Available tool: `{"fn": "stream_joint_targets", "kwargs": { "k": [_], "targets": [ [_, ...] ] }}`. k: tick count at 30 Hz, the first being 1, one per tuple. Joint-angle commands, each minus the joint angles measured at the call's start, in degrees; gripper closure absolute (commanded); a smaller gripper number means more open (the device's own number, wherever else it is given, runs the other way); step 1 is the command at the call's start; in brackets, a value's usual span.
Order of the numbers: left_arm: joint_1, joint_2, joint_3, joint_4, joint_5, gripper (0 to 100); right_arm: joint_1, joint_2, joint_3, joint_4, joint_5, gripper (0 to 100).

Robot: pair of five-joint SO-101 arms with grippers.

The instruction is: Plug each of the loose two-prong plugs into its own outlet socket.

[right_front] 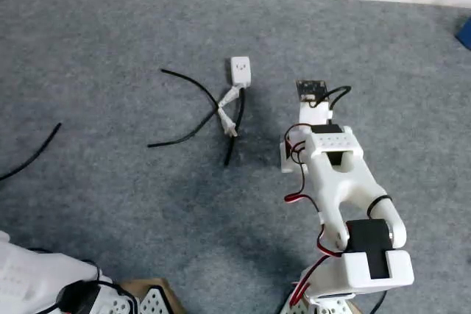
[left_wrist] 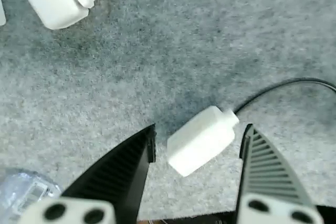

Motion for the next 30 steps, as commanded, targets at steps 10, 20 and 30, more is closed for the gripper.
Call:
{"fn": "stream_joint_targets", "kwargs": {
  "k": [10, 20, 30],
  "targets": [
    [-0.48, -3.30, 11.47, -10.73, -25.93, 73, -1.19, -0.04, -1.80, 0.57, 0.62, 84.7],
    [-0.31, -2.86, 11.12, -8.70, -41.41, 73, -1.19, -0.04, -1.80, 0.48, 0.62, 84.7],
    [-0.13, -2.77, 12.00, -12.57, -64.79, 73, -1.19, 0.04, -1.89, 0.48, 0.62, 84.7]
  ]
}}
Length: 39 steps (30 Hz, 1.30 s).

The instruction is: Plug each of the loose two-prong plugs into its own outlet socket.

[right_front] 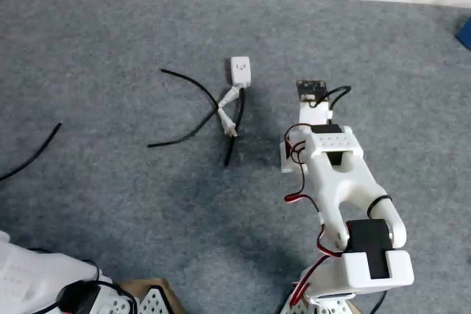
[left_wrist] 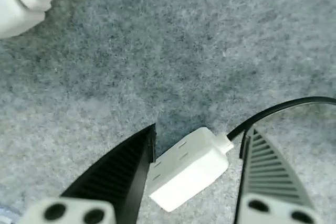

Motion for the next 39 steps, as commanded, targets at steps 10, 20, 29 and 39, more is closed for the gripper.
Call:
{"fn": "stream_joint_targets", "kwargs": {
  "k": [10, 20, 29, 39],
  "targets": [
    [-0.22, -6.20, 10.95, 4.84, -30.15, 73, -1.19, 0.04, -1.89, -1.01, 0.62, 84.7],
    [-0.13, -8.48, 9.98, 2.81, -25.93, 73, -1.19, 0.04, -1.63, -0.92, 0.62, 84.7],
    [-0.13, -8.48, 25.71, -25.41, -25.93, 73, -1.19, -0.22, -1.45, -0.84, 0.62, 84.7],
    [1.19, -9.01, 37.93, -36.13, -25.85, 100, -1.19, -0.13, -1.54, -0.84, 0.62, 84.7]
  ]
}}
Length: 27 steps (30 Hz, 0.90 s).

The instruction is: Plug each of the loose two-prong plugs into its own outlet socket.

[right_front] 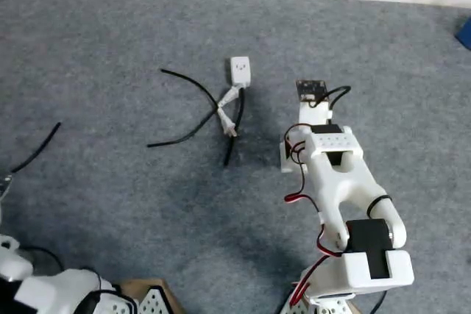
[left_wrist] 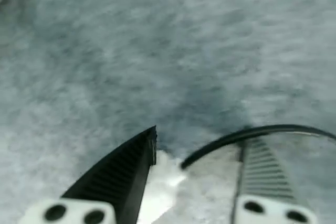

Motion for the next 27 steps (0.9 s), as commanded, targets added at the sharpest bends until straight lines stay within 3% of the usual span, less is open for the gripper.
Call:
{"fn": "stream_joint_targets", "kwargs": {
  "k": [1, 7, 11, 21, 27],
  "targets": [
    [1.27, 0.66, 2.68, -6.95, -26.20, 98, -1.10, -0.13, -1.54, -0.48, 0.62, 84.7],
    [6.11, 0.57, 4.62, -6.77, -25.85, 99, -1.10, -0.04, -1.45, -0.48, 0.62, 84.7],
    [11.74, -0.22, 2.68, -4.22, -15.74, 99, -1.10, -0.04, -1.54, -0.48, 0.62, 84.7],
    [28.18, -15.25, -5.14, 20.84, 0.79, 99, -1.10, -0.04, -1.63, -0.48, 0.62, 84.7],
    [30.11, -19.65, -2.86, 27.08, -0.18, 79, -1.10, -0.04, -1.54, -0.48, 0.62, 84.7]
  ]
}}
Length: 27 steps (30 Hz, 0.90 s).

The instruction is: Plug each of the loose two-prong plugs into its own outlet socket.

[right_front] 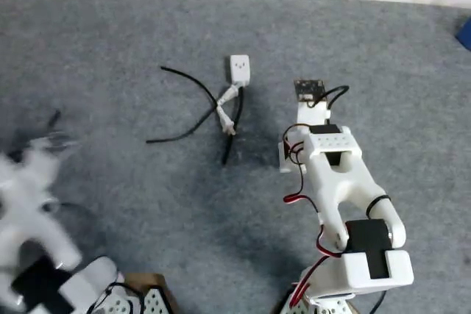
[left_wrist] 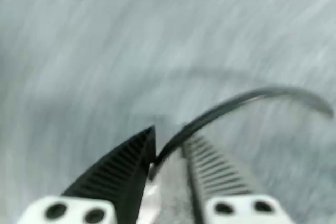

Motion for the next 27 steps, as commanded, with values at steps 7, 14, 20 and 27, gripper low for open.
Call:
{"fn": "stream_joint_targets", "kwargs": {
  "k": [7, 14, 20, 27],
  "targets": [
    [1.63, -2.24, 1.63, 2.64, -1.93, 81, -0.57, -0.31, -1.54, -0.48, 0.62, 84.7],
    [4.44, -2.24, 1.71, 2.99, -1.67, 97, -0.57, -0.31, -1.45, -0.48, 0.62, 84.7],
    [4.53, -2.68, 3.03, 2.64, -1.93, 100, -0.57, -0.31, -1.45, -0.48, 0.62, 84.7],
    [4.88, -2.77, 0.31, 3.08, -1.23, 100, -0.57, -0.13, -1.63, -0.48, 0.62, 84.7]
  ]
}}
